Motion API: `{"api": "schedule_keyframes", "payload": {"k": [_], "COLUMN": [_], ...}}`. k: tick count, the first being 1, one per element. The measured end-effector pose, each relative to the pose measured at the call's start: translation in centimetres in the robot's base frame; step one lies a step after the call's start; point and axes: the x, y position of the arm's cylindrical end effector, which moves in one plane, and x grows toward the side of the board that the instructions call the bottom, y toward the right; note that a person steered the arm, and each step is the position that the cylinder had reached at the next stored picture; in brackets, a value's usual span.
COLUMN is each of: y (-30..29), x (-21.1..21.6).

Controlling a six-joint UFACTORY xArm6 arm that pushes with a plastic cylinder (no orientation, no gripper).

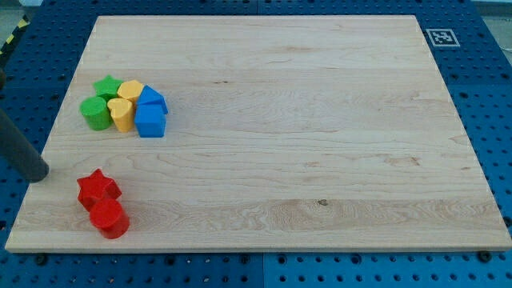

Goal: Move your arm to the red circle

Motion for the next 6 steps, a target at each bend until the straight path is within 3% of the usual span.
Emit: {"api": "schedule_keyframes", "payload": {"k": [2,6], "y": [2.2,6.2], "x": [5.2,7.6]}}
